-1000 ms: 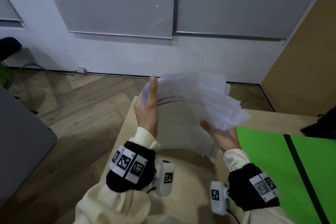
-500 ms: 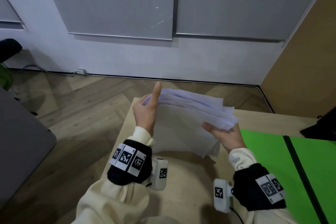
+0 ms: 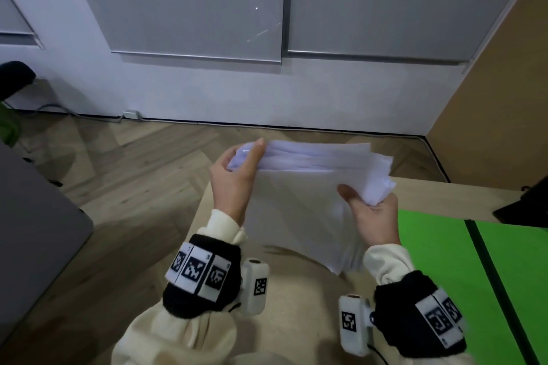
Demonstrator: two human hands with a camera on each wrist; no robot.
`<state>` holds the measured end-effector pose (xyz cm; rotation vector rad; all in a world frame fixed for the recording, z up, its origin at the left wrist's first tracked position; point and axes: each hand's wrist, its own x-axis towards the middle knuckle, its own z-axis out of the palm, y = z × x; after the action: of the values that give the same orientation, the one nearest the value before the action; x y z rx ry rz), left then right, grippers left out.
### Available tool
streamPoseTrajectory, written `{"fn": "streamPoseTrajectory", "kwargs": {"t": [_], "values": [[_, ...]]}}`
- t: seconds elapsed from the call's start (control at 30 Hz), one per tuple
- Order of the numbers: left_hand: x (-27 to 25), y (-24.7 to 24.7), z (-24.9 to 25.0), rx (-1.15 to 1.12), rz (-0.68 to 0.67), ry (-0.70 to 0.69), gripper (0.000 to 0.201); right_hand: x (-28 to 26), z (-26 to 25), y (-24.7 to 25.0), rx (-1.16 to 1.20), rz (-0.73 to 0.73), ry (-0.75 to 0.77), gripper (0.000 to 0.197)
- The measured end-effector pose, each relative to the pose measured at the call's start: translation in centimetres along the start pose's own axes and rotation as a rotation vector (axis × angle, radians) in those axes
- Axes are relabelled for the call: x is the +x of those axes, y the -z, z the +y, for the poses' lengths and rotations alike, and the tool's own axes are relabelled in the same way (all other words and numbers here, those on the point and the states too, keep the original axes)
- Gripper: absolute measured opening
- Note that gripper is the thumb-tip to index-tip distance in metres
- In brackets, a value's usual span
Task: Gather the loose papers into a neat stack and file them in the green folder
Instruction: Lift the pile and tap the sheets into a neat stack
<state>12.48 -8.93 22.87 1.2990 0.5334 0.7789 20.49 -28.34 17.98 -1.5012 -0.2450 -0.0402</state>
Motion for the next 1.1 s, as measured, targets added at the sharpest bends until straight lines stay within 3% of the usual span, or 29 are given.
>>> {"fn": "streamPoseTrajectory", "kwargs": {"t": [0.07,0.13,0.17,0.27,0.4,0.53,0.63,0.67,0.77,0.83,0.9,0.97,1.0,1.1], "values": [[-0.1,1.3,-0.2,0.007,-0.175,-0.162,0.046,-0.2,0.0,0.1,0.039,0.001,0.045,0.029],[-0.4,2.6,-1.5,0.076,-0.339,-0.124,0.069,-0.5,0.7,0.2,0.031,-0.035,0.039,0.026],[-0.6,3.1,-2.4,0.123,-0.375,-0.084,0.070,-0.7,1.3,0.2,0.022,-0.068,0.015,0.024],[-0.7,3.9,-4.8,0.176,-0.352,0.025,0.055,-1.3,1.4,-0.5,0.015,-0.116,-0.028,0.025],[0.5,4.1,-4.9,0.211,-0.250,0.051,0.050,-0.5,-0.9,-2.0,0.104,-0.019,0.048,0.013],[1.4,3.7,-4.6,0.277,-0.233,0.053,0.031,-0.3,-1.9,-3.6,0.137,0.103,0.067,0.040],[1.5,3.9,-4.4,0.270,-0.263,0.045,0.020,-0.2,-1.9,-3.6,0.073,0.148,0.183,0.020],[1.6,4.1,-4.3,0.257,-0.276,0.050,0.019,-0.1,-1.9,-3.4,0.049,0.132,0.199,0.007],[1.7,4.5,-4.6,0.176,-0.295,0.109,0.015,0.1,-1.4,-2.1,0.094,0.077,0.177,0.016],[1.8,4.6,-5.0,0.148,-0.261,0.145,0.008,0.2,-0.8,-1.3,0.143,0.007,0.142,0.007],[1.9,4.4,-5.1,0.135,-0.240,0.163,0.004,0.2,-0.2,-0.6,0.115,-0.081,0.131,0.028],[1.8,4.0,-5.0,0.129,-0.241,0.175,0.012,0.0,0.6,-0.2,0.058,-0.194,0.092,0.061],[1.8,3.9,-5.0,0.127,-0.249,0.184,0.017,-0.3,1.0,-0.1,0.021,-0.234,0.057,0.066],[1.4,3.3,-4.6,0.102,-0.289,0.207,0.031,-1.1,2.1,-0.7,-0.136,-0.178,-0.066,0.033]]}}
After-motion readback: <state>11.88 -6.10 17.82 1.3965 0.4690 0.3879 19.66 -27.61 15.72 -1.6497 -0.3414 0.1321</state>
